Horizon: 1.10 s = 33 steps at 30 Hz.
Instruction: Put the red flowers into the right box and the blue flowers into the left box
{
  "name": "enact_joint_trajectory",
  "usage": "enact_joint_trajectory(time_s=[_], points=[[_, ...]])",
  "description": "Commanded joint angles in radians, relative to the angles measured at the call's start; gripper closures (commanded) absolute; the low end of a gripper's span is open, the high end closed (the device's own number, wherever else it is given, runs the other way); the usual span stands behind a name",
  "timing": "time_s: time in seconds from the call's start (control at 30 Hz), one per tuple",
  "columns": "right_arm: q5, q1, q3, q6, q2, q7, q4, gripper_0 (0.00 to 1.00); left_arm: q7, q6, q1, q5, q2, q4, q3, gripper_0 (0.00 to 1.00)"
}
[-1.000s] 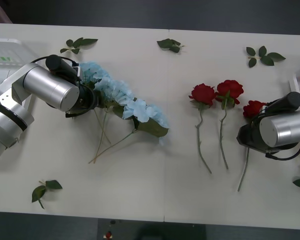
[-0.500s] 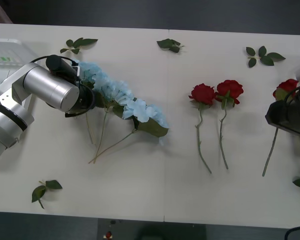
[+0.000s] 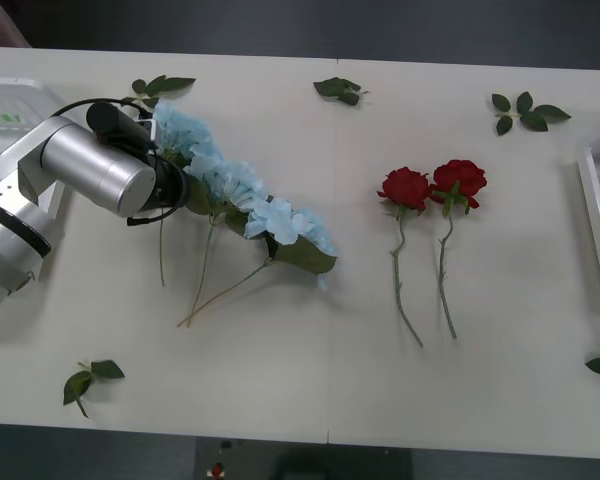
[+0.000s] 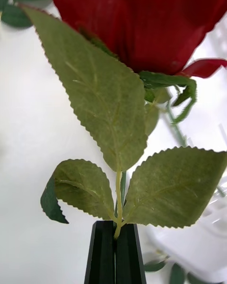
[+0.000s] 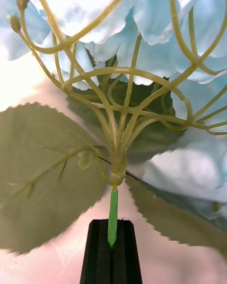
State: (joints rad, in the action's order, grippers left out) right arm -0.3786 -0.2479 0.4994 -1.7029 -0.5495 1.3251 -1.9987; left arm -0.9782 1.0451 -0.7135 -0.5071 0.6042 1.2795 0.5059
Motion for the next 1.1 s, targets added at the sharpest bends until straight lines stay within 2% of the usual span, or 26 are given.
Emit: enact_joint_trajectory(time_s=[0.03,0.27,0.5,0.63,0.8,0.9,0.97,1.0,1.07,1.1], points=[[0.027,-0.004,-0.006,0.069,-0.086,0.095,0.058,1.00,0.030,0.059,-0.032,-0.024,0.081,0.126,-0.059,1.00],[0.032,-0.031,-0.009,0.284,-0.155,0.143,0.281,1.00,0.010,0.276,-0.030,-0.140,0.206,0.288,-0.199,1.00],[0.018,-0.111,-0.015,0.387,-0.199,0.177,0.497,1.00,-0.007,0.454,-0.030,-0.182,0.319,0.363,-0.320,1.00],[0.012,-0.149,-0.019,0.462,-0.205,0.194,0.609,1.00,-0.016,0.487,-0.030,-0.188,0.384,0.350,-0.345,1.00],[0.009,-0.197,-0.047,0.637,-0.205,0.218,0.799,1.00,-0.027,0.478,-0.030,-0.202,0.459,0.250,-0.348,1.00],[0.009,-0.206,-0.071,0.713,-0.205,0.227,0.856,1.00,-0.036,0.449,-0.030,-0.202,0.480,0.185,-0.348,1.00],[0.012,-0.208,-0.090,0.746,-0.205,0.229,0.873,0.92,-0.045,0.423,-0.030,-0.202,0.489,0.127,-0.348,1.00],[0.015,-0.209,-0.099,0.750,-0.205,0.229,0.873,0.82,-0.051,0.406,-0.030,-0.203,0.493,0.096,-0.348,1.00],[0.015,-0.208,-0.102,0.750,-0.205,0.230,0.873,0.53,-0.074,0.377,-0.030,-0.202,0.496,0.041,-0.348,1.00],[0.015,-0.208,-0.102,0.750,-0.205,0.230,0.873,0.53,-0.074,0.377,-0.030,-0.202,0.496,0.041,-0.348,1.00]])
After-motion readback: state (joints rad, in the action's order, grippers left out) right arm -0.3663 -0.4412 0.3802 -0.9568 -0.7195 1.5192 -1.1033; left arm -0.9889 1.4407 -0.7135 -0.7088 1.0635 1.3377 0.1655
